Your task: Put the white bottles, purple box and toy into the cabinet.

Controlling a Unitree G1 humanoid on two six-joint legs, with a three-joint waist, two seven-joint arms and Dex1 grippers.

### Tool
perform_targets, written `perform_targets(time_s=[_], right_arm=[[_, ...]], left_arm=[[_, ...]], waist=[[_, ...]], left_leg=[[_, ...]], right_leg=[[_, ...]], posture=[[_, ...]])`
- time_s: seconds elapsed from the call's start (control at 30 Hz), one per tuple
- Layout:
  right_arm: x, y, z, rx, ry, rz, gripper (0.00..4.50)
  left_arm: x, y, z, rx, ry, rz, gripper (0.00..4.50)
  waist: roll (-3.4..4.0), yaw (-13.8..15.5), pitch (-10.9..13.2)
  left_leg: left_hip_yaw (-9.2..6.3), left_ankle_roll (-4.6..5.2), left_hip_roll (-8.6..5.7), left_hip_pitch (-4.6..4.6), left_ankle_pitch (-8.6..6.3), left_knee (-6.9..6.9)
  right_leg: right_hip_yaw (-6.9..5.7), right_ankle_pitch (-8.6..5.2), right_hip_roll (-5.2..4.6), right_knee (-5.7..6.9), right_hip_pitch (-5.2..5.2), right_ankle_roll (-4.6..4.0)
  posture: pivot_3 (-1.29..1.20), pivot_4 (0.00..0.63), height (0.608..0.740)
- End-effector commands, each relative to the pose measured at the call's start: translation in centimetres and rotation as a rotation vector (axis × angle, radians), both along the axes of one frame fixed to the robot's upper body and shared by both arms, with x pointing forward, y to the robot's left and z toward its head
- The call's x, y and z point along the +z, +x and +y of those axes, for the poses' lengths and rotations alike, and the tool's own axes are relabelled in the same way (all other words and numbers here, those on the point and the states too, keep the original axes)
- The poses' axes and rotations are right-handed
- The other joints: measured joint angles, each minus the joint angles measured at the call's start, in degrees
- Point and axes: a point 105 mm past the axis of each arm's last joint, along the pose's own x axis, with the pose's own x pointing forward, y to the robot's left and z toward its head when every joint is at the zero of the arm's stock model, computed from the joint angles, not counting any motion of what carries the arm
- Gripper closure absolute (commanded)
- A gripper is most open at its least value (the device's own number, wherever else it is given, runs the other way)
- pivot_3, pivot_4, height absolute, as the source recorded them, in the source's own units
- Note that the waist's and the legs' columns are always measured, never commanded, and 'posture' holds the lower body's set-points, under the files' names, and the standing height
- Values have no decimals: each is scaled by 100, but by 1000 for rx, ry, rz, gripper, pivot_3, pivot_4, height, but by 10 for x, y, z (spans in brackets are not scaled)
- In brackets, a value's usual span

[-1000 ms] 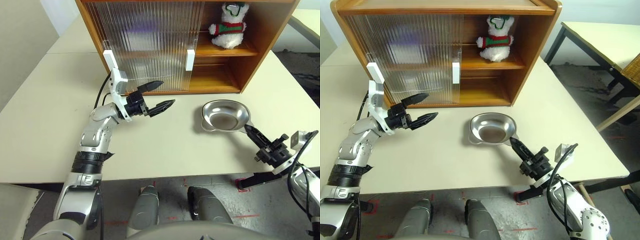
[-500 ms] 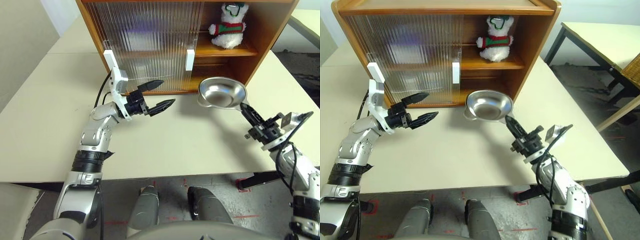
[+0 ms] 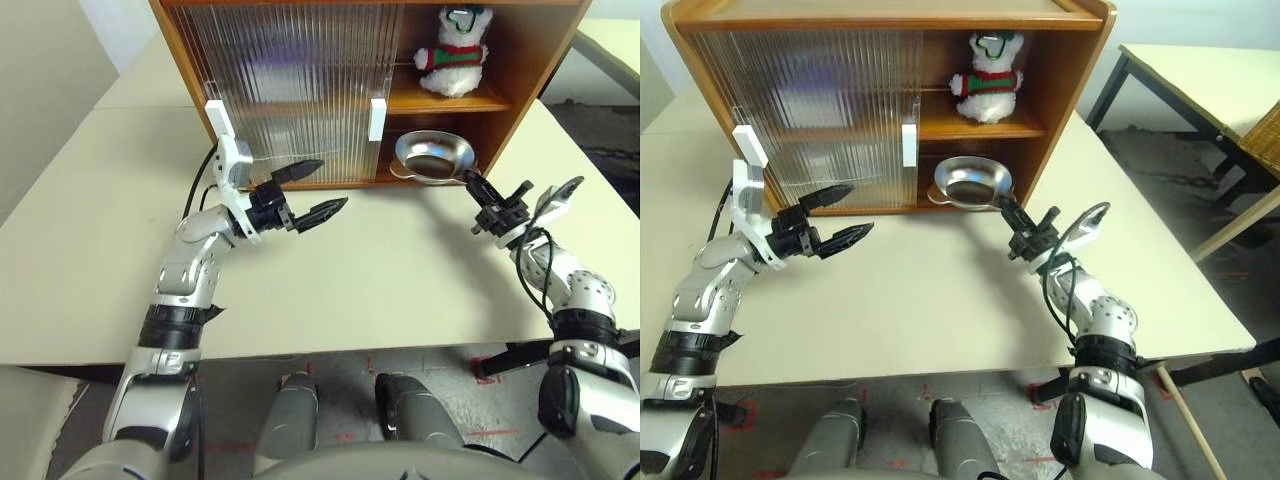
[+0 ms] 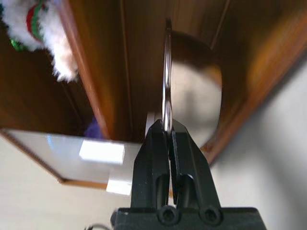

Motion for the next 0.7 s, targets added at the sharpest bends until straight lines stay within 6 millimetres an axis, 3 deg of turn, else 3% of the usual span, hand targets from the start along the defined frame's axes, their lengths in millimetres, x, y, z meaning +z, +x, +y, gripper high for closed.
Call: perform_targets(time_s=[0.03, 0.37, 0.7], right_arm=[[-3, 9, -8, -31, -1, -1, 4459], [-3, 35, -5, -93, -11, 6, 4459], [-10, 41, -6, -142, -24, 30, 4459]], left_arm=[[0, -4, 3, 12, 4, 4, 0], [0, -7, 8, 38, 16, 5, 0], [2, -8, 10, 42, 21, 6, 0]], waist=[[0, 31, 0], [2, 195, 2], [1, 312, 4]], left_leg=[[-1, 0, 1, 1, 0, -1], [-3, -2, 3, 3, 1, -9], [-3, -4, 9, 4, 0, -19]], right_leg=[[-1, 2, 0, 0, 0, -5], [2, 6, -2, 3, -4, -28], [5, 4, -4, 5, -10, -54]], posture=[[138, 127, 740], [167, 135, 740], [174, 139, 740]])
